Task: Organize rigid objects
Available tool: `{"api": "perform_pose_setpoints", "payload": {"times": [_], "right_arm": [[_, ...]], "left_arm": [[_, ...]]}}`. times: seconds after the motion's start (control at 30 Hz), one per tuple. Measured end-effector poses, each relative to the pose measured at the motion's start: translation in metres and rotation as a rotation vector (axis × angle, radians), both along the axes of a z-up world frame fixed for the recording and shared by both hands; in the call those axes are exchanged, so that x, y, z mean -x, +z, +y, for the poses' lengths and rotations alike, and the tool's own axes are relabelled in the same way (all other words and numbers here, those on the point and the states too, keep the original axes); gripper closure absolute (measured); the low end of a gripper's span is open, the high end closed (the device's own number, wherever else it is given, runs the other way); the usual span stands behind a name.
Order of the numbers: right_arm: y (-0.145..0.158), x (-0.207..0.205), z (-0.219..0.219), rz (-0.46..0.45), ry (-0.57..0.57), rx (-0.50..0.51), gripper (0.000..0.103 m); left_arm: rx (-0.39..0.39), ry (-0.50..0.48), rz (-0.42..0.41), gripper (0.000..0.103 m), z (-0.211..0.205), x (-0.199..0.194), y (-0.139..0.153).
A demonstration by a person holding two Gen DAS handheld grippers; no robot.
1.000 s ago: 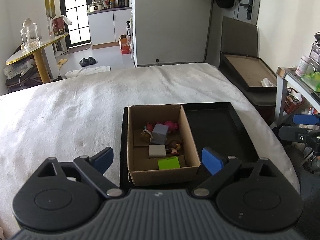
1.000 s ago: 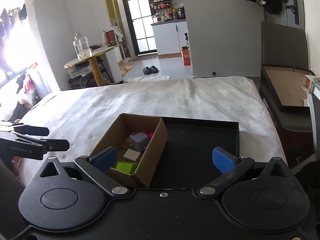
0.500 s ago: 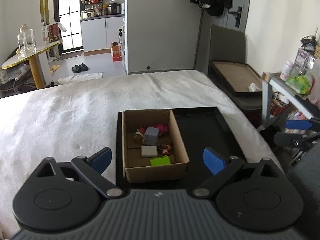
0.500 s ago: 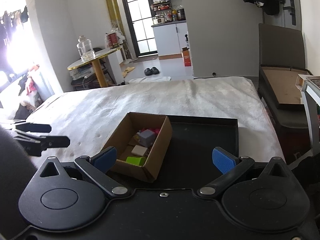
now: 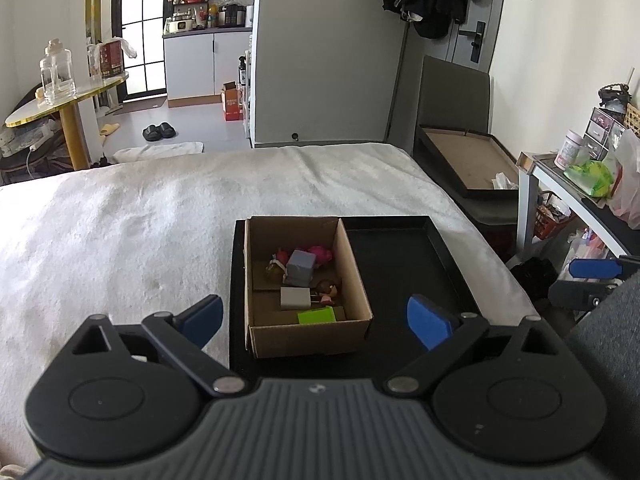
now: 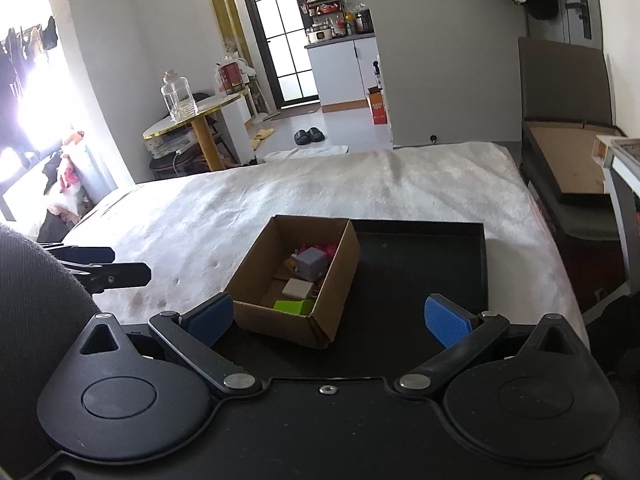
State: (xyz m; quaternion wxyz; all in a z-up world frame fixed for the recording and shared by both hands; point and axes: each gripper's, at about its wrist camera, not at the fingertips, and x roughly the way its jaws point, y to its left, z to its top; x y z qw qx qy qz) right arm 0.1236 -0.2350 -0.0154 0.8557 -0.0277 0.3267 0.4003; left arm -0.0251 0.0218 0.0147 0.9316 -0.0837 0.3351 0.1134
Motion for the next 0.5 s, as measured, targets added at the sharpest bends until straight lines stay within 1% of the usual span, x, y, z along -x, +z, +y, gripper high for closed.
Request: {"api": "perform_pose_setpoints", "payload": {"times": [0.27,0.5], "right_arm": [[-0.0054,-0.0013,0.0019,0.062,-0.013,-0.001,0.0],[-0.004,0.0012,0.0021,0.075,-0.013,0.011,0.0]], "left_arm": [[-0.01,-0.013,0.016,0.005,-0.0027,-0.0047,-0.0022],[0.005,-0.005,0.027,0.004,-0.0055,-0.0086,-0.0052]]}}
